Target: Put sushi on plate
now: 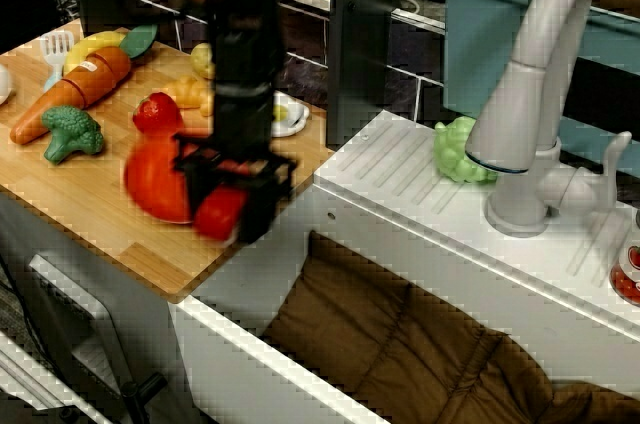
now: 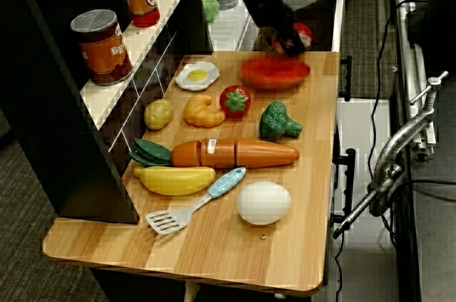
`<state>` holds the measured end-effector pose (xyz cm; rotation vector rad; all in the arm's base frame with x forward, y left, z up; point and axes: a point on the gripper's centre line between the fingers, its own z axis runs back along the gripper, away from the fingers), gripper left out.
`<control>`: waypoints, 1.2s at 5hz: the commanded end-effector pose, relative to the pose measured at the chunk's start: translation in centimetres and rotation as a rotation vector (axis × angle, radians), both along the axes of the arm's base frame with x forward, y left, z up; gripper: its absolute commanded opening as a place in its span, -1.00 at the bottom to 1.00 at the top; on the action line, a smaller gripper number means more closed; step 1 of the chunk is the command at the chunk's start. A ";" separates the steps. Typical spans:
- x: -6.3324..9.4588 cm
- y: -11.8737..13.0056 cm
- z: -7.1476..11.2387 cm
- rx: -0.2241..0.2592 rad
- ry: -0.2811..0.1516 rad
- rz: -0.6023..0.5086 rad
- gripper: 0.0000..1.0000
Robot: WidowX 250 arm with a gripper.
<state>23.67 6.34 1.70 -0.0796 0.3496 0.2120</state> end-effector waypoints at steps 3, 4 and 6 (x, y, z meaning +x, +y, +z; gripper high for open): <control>-0.6 2.2 3.2 -0.008 0.014 0.005 -1.00; 1.1 1.0 7.4 -0.038 0.003 0.011 -1.00; 4.1 1.0 8.8 -0.060 0.014 0.030 -1.00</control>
